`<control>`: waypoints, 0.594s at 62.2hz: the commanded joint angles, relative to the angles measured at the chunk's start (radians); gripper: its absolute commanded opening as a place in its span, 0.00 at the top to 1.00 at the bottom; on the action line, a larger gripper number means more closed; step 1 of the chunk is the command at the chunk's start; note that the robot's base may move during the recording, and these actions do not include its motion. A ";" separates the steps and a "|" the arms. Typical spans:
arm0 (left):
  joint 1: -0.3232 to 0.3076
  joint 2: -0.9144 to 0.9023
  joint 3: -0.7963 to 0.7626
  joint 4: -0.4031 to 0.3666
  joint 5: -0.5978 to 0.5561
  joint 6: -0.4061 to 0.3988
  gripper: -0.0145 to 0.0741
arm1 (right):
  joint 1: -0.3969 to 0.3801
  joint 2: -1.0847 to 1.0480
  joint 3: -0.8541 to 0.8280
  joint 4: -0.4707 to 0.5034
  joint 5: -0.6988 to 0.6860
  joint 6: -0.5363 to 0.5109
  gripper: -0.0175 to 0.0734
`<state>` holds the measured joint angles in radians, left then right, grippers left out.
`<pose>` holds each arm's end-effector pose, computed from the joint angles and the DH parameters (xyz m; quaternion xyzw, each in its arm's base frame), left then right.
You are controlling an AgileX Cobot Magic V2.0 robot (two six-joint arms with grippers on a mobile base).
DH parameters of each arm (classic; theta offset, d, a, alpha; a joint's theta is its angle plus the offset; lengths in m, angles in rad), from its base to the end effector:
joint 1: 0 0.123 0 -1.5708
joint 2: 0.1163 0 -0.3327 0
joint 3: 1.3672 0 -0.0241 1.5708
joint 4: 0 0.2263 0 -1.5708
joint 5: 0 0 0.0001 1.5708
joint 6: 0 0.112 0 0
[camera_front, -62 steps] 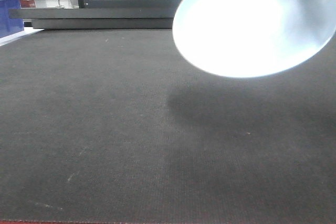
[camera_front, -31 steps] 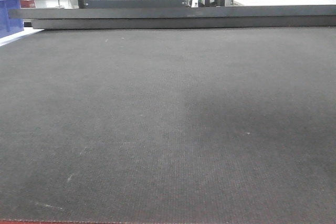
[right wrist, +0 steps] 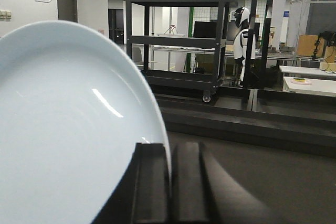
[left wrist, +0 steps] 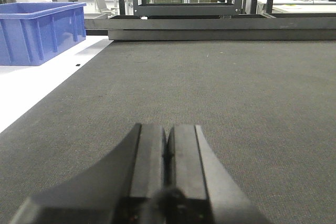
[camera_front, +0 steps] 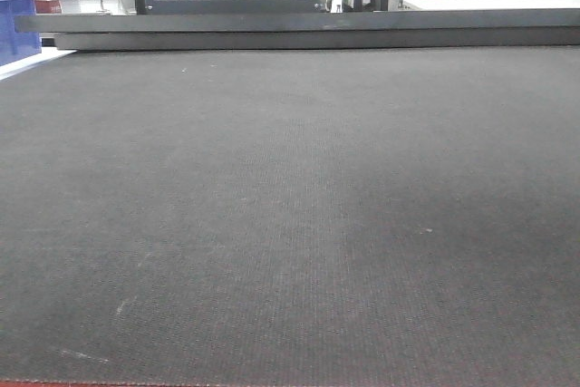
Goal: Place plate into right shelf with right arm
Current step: 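Hold the plate raised in the right gripper while backing away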
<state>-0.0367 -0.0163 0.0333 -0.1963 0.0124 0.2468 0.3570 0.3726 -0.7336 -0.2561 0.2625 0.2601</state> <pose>0.0048 -0.0005 0.2026 0.0308 0.6856 0.0042 0.7273 0.0114 -0.0036 0.4205 -0.0838 0.6299 0.1212 0.7626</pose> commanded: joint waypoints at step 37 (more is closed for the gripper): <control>0.001 -0.011 0.008 -0.002 -0.086 -0.002 0.89 | 0.000 0.007 -0.030 -0.017 -0.088 -0.006 0.75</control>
<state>-0.0367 -0.0163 0.0333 -0.1963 0.0124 0.2468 0.3570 0.3726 -0.7336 -0.2576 0.2625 0.2601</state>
